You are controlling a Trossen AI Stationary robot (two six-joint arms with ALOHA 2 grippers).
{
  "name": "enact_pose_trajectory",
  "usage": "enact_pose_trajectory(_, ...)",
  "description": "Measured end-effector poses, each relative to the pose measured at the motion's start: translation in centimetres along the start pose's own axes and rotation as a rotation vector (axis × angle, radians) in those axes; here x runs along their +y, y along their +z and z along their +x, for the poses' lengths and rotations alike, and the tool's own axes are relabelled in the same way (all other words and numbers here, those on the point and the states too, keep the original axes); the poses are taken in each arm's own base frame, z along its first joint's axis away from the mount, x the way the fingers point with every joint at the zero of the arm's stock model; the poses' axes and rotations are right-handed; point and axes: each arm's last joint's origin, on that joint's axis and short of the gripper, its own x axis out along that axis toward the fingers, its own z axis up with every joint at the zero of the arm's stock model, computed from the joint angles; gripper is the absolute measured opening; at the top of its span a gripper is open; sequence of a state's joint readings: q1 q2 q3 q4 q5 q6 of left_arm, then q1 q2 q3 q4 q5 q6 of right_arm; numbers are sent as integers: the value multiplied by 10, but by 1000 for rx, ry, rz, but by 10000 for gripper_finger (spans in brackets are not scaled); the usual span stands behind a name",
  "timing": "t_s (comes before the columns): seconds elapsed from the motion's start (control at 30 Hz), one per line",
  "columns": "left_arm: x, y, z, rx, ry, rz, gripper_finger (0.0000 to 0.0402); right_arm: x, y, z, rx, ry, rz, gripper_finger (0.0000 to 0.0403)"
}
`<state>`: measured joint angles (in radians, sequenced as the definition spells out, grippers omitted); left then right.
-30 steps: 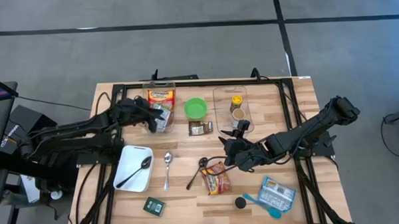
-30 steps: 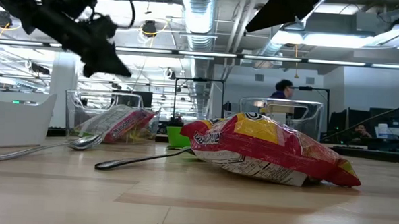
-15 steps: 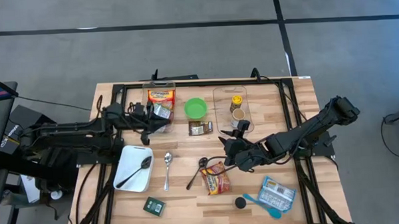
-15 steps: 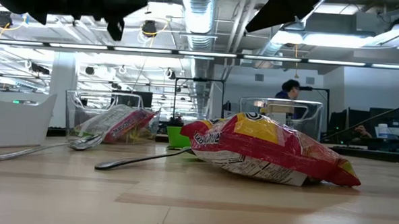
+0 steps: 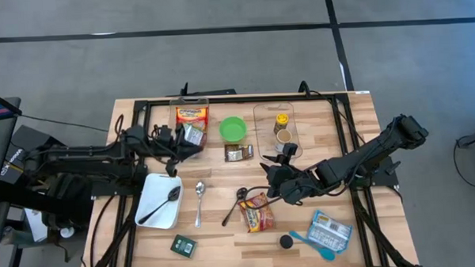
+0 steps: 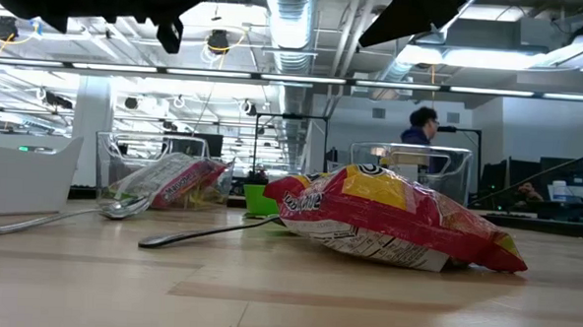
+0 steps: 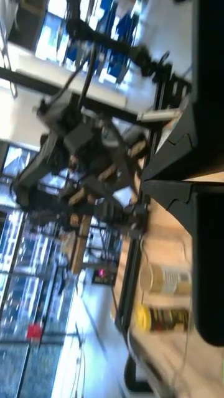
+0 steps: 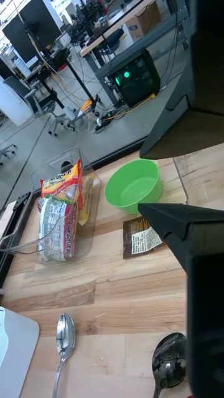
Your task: Pick & Place Food Item
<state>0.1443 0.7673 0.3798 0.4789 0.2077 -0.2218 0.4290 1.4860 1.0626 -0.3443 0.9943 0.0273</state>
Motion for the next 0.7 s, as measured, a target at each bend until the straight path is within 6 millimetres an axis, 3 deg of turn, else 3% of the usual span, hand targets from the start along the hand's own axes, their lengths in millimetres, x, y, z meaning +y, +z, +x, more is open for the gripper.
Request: enact_pose_trajectory(0.7, -79, -17, -5, 101, -450, -41, 1, 0, 0, 0, 0, 0, 0, 118)
